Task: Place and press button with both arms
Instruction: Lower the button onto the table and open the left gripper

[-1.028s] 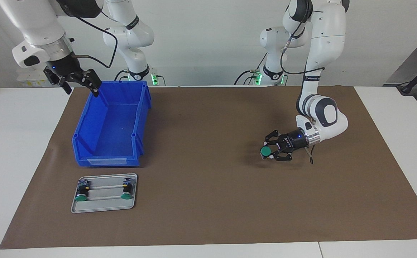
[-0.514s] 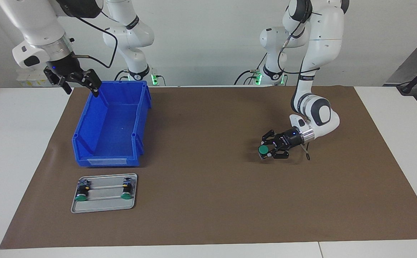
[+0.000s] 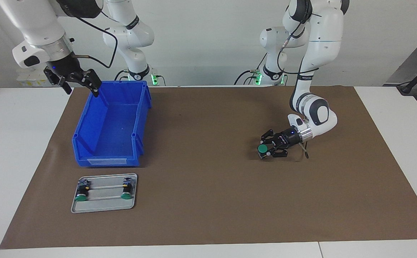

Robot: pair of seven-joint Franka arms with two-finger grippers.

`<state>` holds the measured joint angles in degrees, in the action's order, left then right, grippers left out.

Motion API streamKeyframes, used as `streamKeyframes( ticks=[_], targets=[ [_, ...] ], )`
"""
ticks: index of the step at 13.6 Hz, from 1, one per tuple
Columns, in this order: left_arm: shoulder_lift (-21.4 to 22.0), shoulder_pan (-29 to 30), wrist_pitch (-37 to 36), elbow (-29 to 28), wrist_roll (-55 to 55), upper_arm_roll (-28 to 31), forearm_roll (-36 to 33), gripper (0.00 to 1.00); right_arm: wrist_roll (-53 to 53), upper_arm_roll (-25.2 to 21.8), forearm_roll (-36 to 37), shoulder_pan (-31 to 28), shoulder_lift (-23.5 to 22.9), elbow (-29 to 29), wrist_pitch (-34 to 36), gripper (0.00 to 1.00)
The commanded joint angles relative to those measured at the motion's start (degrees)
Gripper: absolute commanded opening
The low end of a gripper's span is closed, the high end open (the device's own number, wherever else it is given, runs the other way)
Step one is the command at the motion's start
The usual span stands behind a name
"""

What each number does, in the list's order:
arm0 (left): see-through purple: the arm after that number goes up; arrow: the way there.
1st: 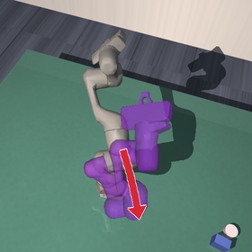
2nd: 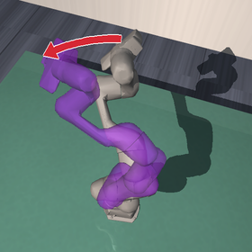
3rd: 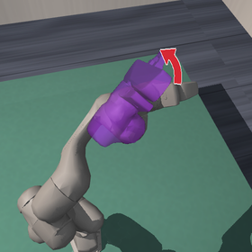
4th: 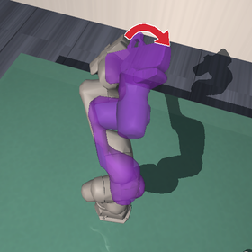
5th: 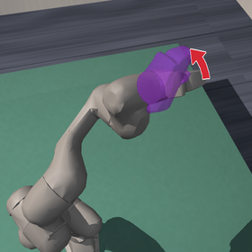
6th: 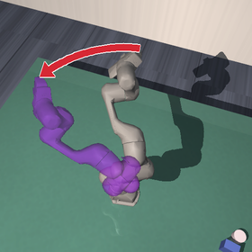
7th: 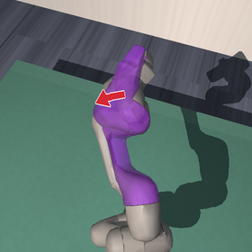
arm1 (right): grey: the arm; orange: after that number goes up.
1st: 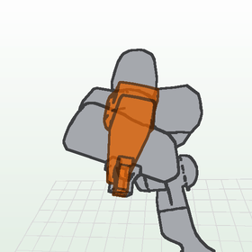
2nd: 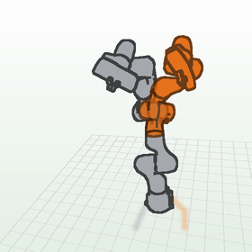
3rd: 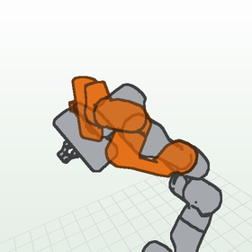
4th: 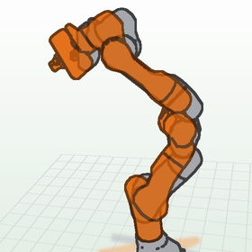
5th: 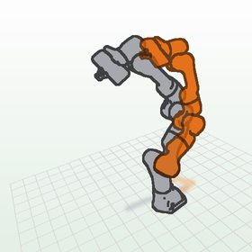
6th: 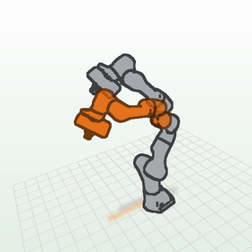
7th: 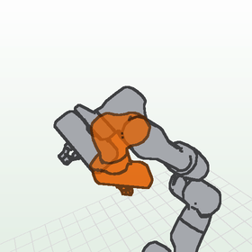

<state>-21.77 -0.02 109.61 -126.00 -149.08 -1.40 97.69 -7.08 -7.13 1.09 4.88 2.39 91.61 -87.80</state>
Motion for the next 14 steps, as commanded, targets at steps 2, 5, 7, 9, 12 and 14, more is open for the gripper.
streamKeyframes(
  ticks=[2,5,7,9,12,14],
  targets=[
    [0.86,0.28,0.78,-2.23,-2.62,-0.09,1.36,0.0,0.93,0.28,-0.12,-0.75,1.04,1.46,-1.05,1.0],
    [1.03,0.37,0.61,-3.2,-2.62,0.0,1.28,0.0,0.93,0.28,-0.12,-0.75,1.04,1.46,-1.05,1.0],
    [1.03,0.29,0.78,-3.46,-2.71,0.0,1.28,0.11,0.93,0.28,-0.12,-0.75,1.04,1.46,-1.05,1.0],
    [1.12,0.37,1.05,-3.99,-2.71,0.08,1.28,0.23,0.93,0.37,-0.12,-0.75,1.04,1.46,-1.05,1.0],
    [1.3,0.37,1.04,-4.43,-2.62,0.17,1.19,0.37,0.93,0.36,-0.12,-0.75,1.04,1.46,-1.05,1.0],
    [1.3,0.46,0.96,-4.52,-2.53,0.17,1.1,0.45,0.93,0.28,-0.12,-0.75,1.04,1.46,-1.05,1.0]
  ],
)
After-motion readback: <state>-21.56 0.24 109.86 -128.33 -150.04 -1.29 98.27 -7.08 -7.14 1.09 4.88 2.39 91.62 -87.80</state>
